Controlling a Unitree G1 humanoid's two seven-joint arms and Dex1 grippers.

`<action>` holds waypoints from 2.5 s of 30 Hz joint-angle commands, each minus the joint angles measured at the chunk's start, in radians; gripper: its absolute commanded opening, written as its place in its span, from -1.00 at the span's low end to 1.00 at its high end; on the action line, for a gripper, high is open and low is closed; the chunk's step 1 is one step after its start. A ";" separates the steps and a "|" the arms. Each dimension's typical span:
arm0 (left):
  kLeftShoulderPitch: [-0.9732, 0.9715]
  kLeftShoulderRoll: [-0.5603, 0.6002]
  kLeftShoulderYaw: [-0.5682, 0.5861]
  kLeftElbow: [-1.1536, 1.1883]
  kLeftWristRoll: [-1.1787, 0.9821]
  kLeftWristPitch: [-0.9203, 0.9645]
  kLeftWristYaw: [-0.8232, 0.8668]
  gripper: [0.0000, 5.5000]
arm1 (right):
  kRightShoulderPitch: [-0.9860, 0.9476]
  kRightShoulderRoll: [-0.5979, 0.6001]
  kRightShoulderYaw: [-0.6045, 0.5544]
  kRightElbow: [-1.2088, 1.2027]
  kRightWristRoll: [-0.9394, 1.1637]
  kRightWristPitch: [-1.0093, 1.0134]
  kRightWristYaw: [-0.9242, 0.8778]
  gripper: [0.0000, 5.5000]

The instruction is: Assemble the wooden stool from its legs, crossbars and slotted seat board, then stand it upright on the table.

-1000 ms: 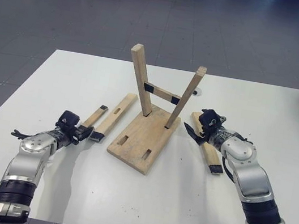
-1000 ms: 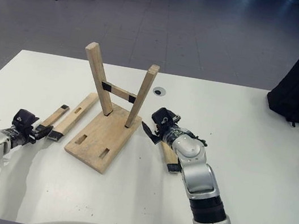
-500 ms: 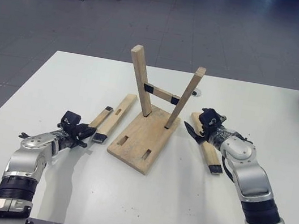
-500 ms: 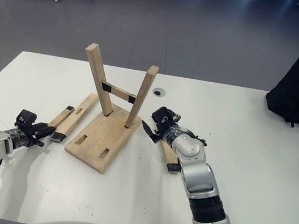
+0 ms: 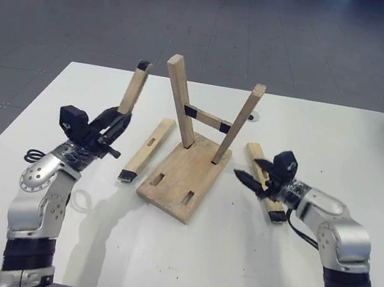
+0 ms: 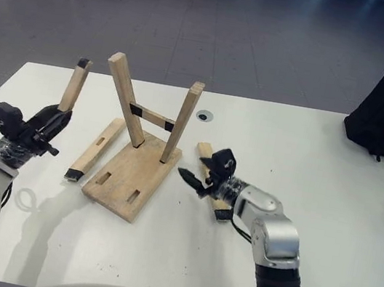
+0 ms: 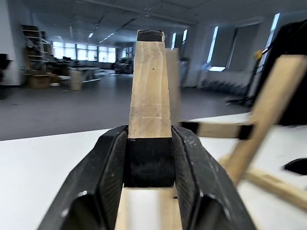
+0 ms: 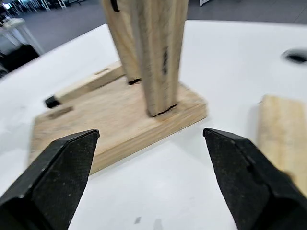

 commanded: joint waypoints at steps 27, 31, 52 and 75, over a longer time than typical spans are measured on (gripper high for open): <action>0.025 0.048 -0.350 -0.095 0.449 -0.240 -0.057 -0.52 | -0.104 0.386 -0.140 0.005 0.845 0.104 -0.657 -0.57; 0.014 0.049 -0.344 -0.085 0.438 -0.233 -0.057 -0.52 | -0.104 0.377 -0.122 0.002 0.841 0.079 -0.654 -0.83; 0.052 -0.021 -0.274 -0.108 0.486 -0.107 0.197 0.01 | -0.009 0.040 -0.171 -0.101 0.660 -0.071 -0.415 -0.86; -0.008 -0.281 -0.193 -0.025 0.551 -0.132 0.569 0.01 | -0.103 -0.045 -0.054 0.140 0.091 -0.212 -0.426 -0.86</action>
